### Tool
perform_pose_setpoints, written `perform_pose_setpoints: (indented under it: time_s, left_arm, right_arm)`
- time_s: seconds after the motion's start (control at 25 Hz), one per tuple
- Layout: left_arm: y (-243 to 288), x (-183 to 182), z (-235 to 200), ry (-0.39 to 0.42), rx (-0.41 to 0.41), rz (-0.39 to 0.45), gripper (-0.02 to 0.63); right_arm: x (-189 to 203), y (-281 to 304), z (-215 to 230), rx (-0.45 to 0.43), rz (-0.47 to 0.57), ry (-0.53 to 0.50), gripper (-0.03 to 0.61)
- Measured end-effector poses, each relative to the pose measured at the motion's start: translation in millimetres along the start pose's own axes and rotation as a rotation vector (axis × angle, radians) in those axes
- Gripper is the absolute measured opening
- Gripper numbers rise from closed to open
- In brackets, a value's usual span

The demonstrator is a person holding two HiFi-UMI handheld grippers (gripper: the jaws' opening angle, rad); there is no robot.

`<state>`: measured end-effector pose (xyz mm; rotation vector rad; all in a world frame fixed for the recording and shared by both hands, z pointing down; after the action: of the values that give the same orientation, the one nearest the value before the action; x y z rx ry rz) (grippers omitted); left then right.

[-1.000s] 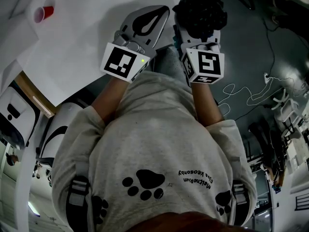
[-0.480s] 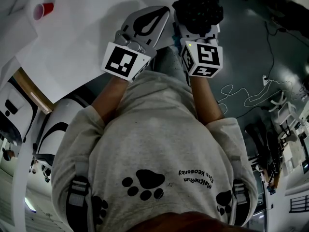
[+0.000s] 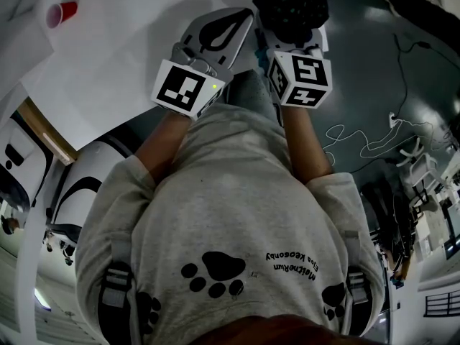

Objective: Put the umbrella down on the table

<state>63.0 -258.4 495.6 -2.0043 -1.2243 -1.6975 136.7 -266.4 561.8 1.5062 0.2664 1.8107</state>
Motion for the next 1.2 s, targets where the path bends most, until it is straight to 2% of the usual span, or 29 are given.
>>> perform_pose_setpoints:
  time_s: [0.64, 1.2]
  left_arm:
    - [6, 6, -16, -0.024, -0.020, -0.024, 0.017]
    - [11, 20, -29, -0.041, -0.024, -0.059, 0.017]
  right_arm:
    - [9, 35, 9, -0.012, -0.209, 0.115, 0.279]
    - [15, 51, 11, -0.028, -0.266, 0.198, 0.279]
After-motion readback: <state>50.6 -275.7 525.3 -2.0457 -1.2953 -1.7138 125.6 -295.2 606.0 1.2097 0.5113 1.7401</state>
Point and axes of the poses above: the fingertips, and each gripper's own axes: y forward along the fingers, z to its right, x out of its underside, the point moved 2 cm from there along -y, backward along the fingers, and after that the axes turned 4 degrees about -x, right-handed, at the moved point
